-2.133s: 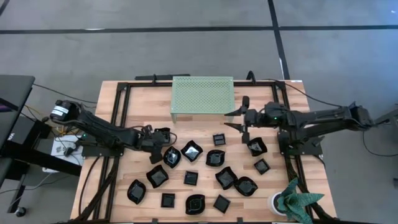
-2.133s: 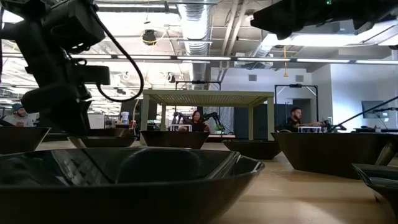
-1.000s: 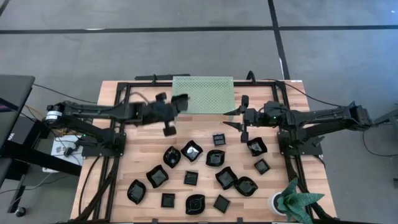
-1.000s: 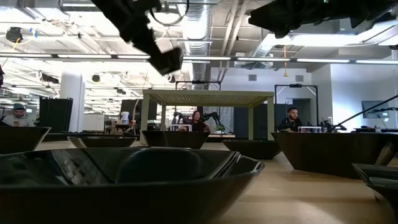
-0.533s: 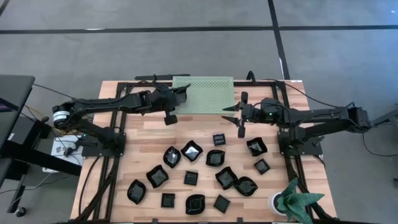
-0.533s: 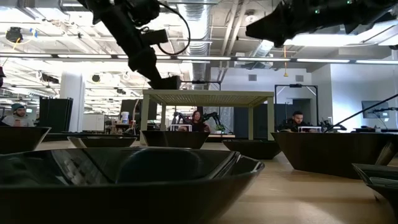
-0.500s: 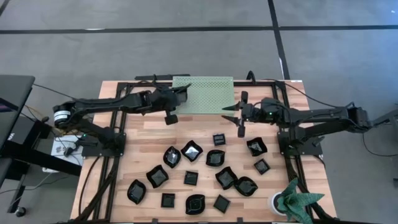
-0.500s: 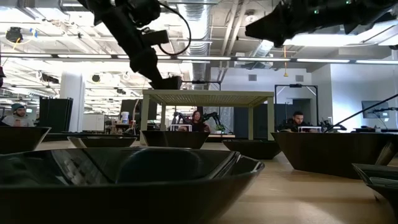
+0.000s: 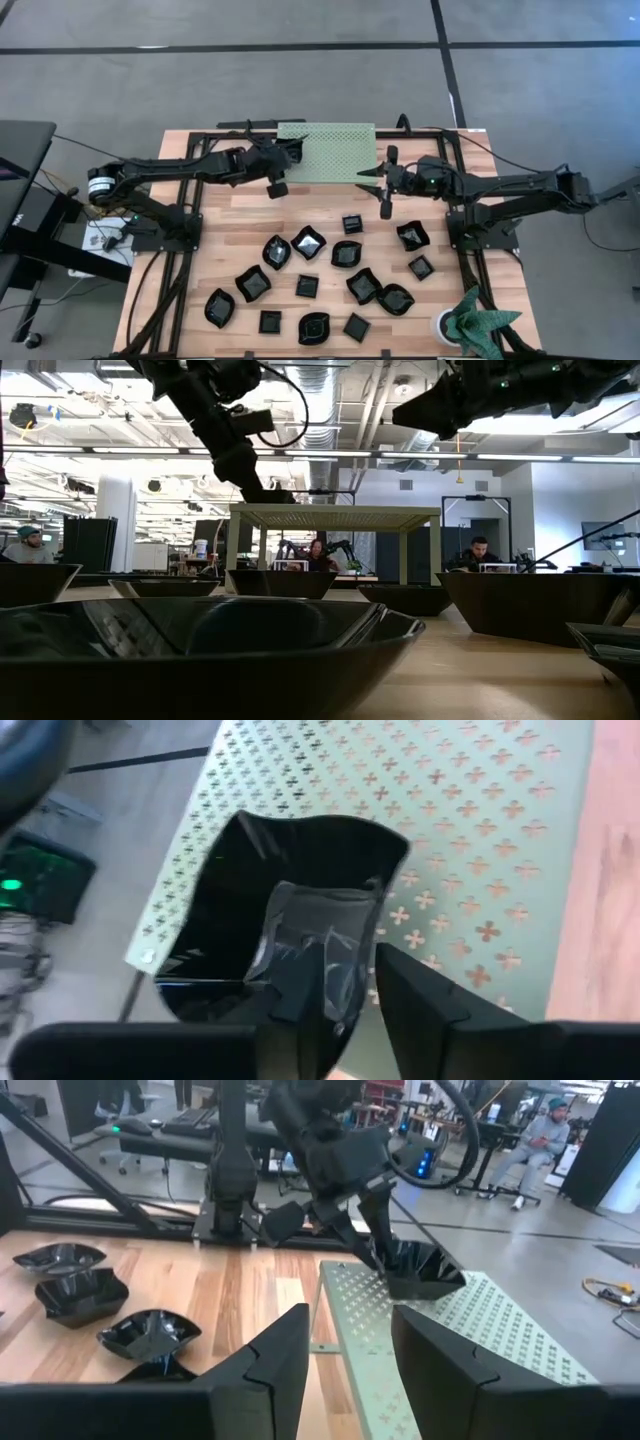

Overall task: Pick & Place Mini shaped plates
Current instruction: Put the distorted square plate on the shelf, then stack the distorted square plate on the distorted square plate on the shelf

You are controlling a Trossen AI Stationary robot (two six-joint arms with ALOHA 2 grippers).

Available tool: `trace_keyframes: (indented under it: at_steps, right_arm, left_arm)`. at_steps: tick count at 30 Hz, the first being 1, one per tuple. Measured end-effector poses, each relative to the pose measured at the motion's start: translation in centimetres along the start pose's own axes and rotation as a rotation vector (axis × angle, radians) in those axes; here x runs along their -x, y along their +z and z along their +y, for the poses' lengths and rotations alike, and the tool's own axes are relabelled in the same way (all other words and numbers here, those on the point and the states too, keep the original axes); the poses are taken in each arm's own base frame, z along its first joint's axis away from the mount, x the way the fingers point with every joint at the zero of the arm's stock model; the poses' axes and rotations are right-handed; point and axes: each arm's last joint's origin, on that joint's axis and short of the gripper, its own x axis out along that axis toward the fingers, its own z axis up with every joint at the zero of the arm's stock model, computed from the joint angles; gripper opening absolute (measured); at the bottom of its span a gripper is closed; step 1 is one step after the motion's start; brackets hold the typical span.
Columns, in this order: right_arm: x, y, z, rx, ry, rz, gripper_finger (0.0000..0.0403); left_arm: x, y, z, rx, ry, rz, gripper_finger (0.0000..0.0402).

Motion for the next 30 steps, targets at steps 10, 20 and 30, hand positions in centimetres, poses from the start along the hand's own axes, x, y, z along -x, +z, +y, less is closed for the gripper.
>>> trace_keyframes:
  at_steps: [10, 20, 30]
  right_arm:
    - [0.0, -0.1, 0.0, 0.000, 0.003, 0.012, 0.0137]
    - [0.0, -0.2, 0.1, -0.001, 0.006, 0.016, 0.0137]
    - [0.0, -0.1, 0.1, -0.002, 0.005, 0.009, 0.0134]
  left_arm:
    - [5.0, 2.4, -6.1, -0.012, -0.053, -0.178, 0.0125]
    - [7.5, 2.2, -15.0, -0.072, -0.333, -0.213, 0.0120]
    - [3.5, 0.2, -20.4, -0.097, -0.499, -0.016, 0.0154]
